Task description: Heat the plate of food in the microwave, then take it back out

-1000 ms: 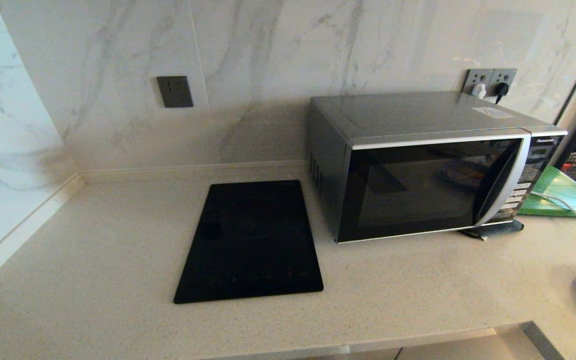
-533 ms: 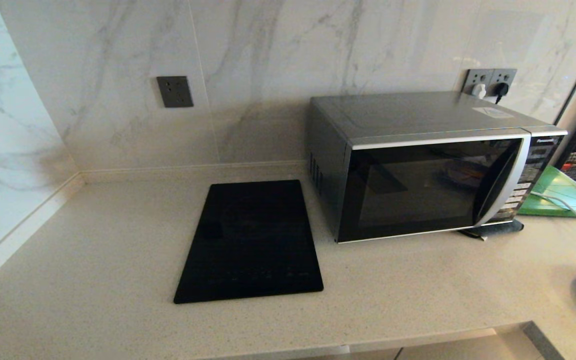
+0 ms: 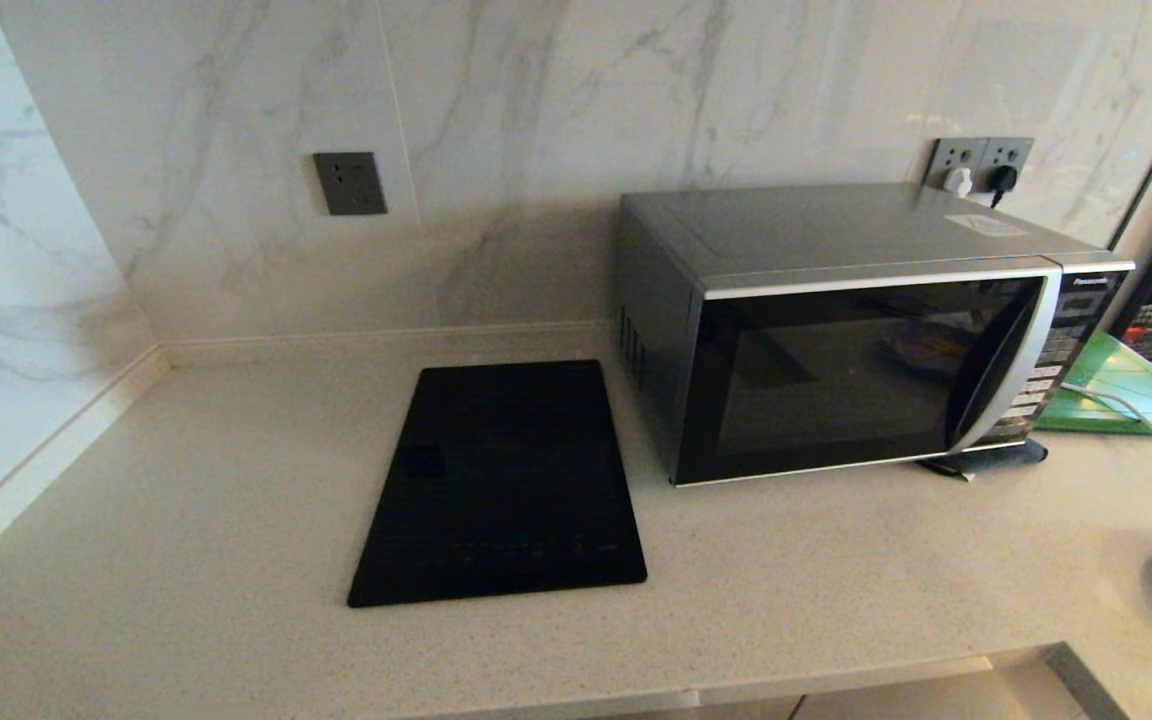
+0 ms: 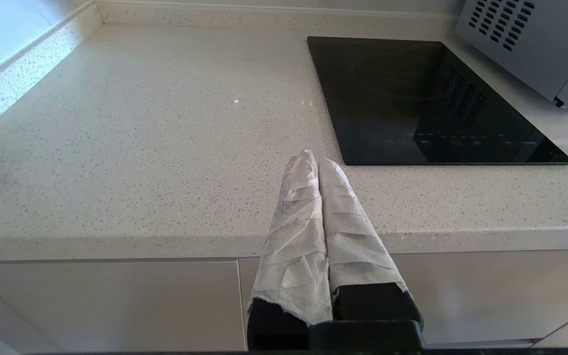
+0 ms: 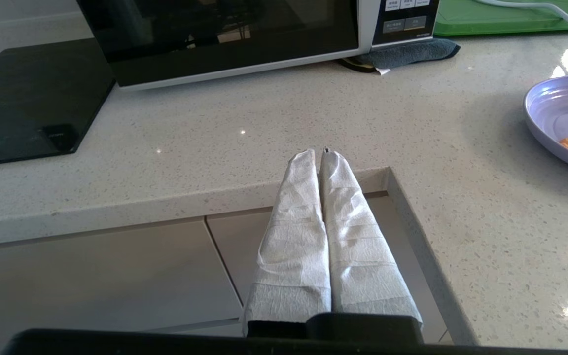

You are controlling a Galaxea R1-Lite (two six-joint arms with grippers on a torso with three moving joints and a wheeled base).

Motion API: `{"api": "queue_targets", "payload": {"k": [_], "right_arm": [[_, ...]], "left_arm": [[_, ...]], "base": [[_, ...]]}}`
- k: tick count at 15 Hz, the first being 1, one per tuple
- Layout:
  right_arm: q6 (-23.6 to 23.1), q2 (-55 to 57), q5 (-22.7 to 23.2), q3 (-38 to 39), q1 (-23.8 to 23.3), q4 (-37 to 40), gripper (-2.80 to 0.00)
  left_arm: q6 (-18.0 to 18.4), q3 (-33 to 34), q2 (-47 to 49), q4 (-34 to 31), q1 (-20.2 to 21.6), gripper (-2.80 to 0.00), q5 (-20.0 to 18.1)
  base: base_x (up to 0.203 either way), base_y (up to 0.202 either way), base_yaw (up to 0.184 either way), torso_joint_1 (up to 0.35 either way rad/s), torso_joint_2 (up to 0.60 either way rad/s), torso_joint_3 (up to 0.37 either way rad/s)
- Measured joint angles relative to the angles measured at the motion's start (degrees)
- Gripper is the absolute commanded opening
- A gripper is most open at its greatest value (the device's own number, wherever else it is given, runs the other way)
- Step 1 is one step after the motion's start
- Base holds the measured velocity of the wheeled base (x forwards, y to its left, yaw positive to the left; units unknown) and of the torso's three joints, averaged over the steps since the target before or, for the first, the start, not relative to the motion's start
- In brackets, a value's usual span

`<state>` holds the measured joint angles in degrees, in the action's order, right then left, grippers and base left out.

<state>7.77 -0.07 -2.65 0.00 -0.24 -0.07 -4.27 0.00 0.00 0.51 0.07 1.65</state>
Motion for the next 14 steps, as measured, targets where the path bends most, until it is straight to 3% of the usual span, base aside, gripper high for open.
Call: {"api": "queue_targets", "payload": {"k": [14], "right_arm": [[0.0,0.0,0.0,0.0,0.0,0.0,-2.80]], "left_arm": [[0.0,0.0,0.0,0.0,0.0,-2.80,0.0]], "base": [[0.000,0.000,0.000,0.000,0.00,0.000]]}}
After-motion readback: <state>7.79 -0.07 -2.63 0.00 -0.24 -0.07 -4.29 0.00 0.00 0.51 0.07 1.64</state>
